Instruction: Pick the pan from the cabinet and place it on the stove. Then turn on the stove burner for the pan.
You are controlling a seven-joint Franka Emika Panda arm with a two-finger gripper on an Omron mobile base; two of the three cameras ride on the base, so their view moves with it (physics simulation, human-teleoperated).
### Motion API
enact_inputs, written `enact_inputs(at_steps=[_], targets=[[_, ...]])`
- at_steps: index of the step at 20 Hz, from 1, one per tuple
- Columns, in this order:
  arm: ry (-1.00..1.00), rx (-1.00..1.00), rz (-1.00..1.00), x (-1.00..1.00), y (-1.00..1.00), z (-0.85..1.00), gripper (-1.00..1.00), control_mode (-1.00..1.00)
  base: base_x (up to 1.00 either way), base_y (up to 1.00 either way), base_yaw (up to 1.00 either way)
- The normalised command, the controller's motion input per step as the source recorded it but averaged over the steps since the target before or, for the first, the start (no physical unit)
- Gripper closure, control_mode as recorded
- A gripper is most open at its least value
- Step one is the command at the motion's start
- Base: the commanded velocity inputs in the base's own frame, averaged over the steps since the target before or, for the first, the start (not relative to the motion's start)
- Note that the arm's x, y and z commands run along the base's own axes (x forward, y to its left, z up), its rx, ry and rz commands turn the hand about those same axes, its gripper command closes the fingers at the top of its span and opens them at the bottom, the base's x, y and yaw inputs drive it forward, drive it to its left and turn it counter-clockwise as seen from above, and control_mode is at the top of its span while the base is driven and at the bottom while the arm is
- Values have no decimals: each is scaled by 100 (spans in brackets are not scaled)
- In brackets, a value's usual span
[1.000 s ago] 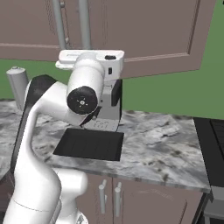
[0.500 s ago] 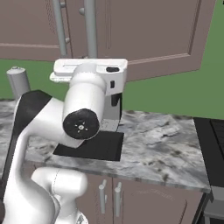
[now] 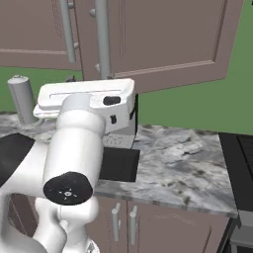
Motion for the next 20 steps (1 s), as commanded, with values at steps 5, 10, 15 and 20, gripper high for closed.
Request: enact_inputs(at_steps=[5,10,15,20], targets=[[-1,-15,-7,-82,62,-1,-100,-100,0,0,0],[3,-22,-14,-44,95,-6,-100,-100,0,0,0],[10,-25,-20,-1,100,-9,-100,-100,0,0,0],[8,-29,-21,48,99,-12,-100,-100,0,0,0]])
